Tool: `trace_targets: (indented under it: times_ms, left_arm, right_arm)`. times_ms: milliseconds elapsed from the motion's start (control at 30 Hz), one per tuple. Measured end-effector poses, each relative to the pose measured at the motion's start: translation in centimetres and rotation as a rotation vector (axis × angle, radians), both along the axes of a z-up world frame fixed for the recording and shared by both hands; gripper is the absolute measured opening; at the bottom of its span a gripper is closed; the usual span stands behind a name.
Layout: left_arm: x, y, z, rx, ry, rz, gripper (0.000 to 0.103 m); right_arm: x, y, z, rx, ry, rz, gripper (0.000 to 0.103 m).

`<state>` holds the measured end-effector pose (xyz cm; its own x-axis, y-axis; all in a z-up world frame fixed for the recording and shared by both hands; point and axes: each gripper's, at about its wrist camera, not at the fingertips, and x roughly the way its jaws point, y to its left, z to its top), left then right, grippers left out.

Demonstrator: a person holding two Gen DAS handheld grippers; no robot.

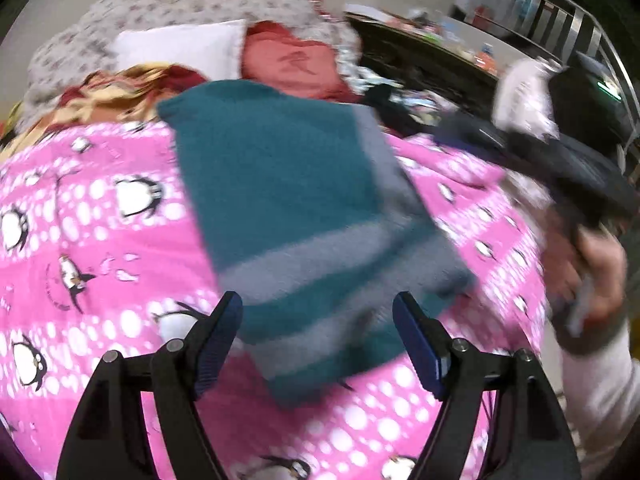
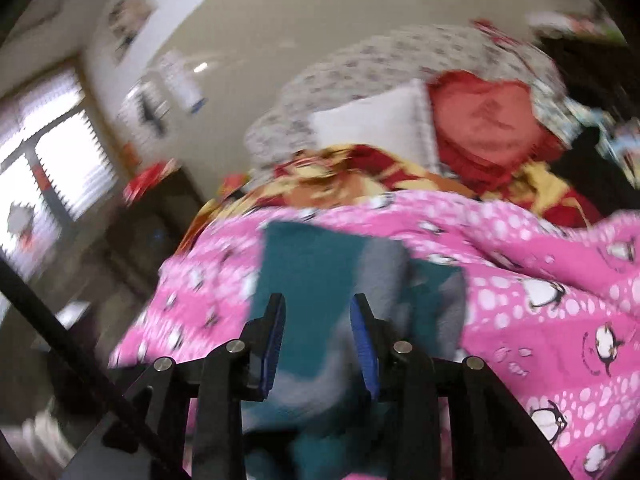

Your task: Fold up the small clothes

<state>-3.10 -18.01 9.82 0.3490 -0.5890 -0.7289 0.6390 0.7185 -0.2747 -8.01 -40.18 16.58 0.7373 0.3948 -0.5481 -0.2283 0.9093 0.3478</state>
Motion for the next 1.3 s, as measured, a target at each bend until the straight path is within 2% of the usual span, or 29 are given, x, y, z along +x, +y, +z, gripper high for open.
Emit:
trace_targets:
  times_ms: [100, 167, 233, 333, 367, 467, 600, 633, 667, 700, 733, 767, 867, 933, 967, 1000, 1067, 1167, 1300]
  left_arm:
    - [1.5, -0.2, -1.0, 0.066, -0.019, 0.097, 0.077]
    - [2.7, 0.4, -2.2, 0.076, 0.028, 0.138, 0.077]
    - [3.5, 0.4, -3.1, 0.062, 0.069, 0.144, 0.077]
    - [3.6, 0.5, -3.4, 0.082, 0.061, 0.146, 0.077]
    - [3.5, 0.4, -3.3, 0.079, 0.060, 0.140, 0.077]
    - [3.5, 0.0, -2.7, 0.061, 0.044, 0.133, 0.077]
    - [4.4, -0.4, -1.7, 0.074, -0.005, 0.146, 0.077]
    - [4.6, -0.4, -1.7, 0.075, -0.002, 0.150, 0.077]
    - [4.8, -0.5, -1.7, 0.072, 0.004, 0.154, 0.077]
    - [4.8, -0.4, -1.7, 0.065, 0.010, 0.157, 0.077]
    - [4.6, -0.3, -1.7, 0.056, 0.014, 0.155, 0.077]
    - [4.2, -0.3, -1.7, 0.048, 0.015, 0.146, 0.077]
    - [3.2, -0.6, -2.0, 0.055, 0.014, 0.125, 0.078]
    - [3.0, -0.9, -2.5, 0.054, 0.023, 0.114, 0.078]
    - [3.1, -1.1, -2.7, 0.055, 0.032, 0.111, 0.078]
    - [3.2, -1.3, -3.0, 0.057, 0.040, 0.108, 0.078]
    - [3.7, -1.8, -3.5, 0.056, 0.054, 0.108, 0.078]
    - [4.3, -2.7, -3.8, 0.052, 0.057, 0.104, 0.078]
    - [4.3, -3.8, -4.6, 0.034, 0.072, 0.098, 0.084]
  right_arm:
    - [-0.4, 2.8, -1.2, -0.052, 0.067, 0.061, 0.038]
    - [-0.8, 4.1, -3.3, -0.126, 0.126, 0.093, 0.038]
    - [-1.4, 4.5, -5.4, -0.229, 0.173, 0.089, 0.037]
    - [-2.4, 3.5, -9.0, -0.392, 0.254, 0.051, 0.033]
    - [-2.5, 2.8, -9.9, -0.414, 0.279, 0.026, 0.034]
    - [-2.8, -0.3, -10.2, -0.285, 0.302, -0.021, 0.034]
    - [-2.8, -1.4, -5.5, -0.212, 0.169, -0.039, 0.036]
    - [-2.2, -1.5, -4.2, -0.208, 0.129, -0.053, 0.039]
    - [-1.6, -1.5, -3.3, -0.215, 0.099, -0.071, 0.052]
    - [-0.6, -1.3, -2.5, -0.219, 0.073, -0.082, 0.060]
    - [0.9, -0.9, -1.8, -0.221, 0.057, -0.082, 0.065]
    - [2.4, -0.5, -1.5, -0.235, 0.049, -0.084, 0.067]
    - [6.6, 0.3, -2.2, -0.293, 0.074, -0.112, 0.068]
    - [9.3, 0.1, -3.7, -0.256, 0.144, -0.113, 0.068]
    - [10.2, 0.0, -4.6, -0.228, 0.162, -0.117, 0.054]
    - [10.5, 0.2, -4.7, -0.222, 0.150, -0.119, 0.015]
    - [10.5, 0.1, -4.3, -0.206, 0.117, -0.108, 0.012]
    - [9.7, 0.1, -3.2, -0.263, 0.072, -0.105, 0.010]
    - [10.5, -1.8, -4.2, -0.322, 0.096, -0.189, 0.010]
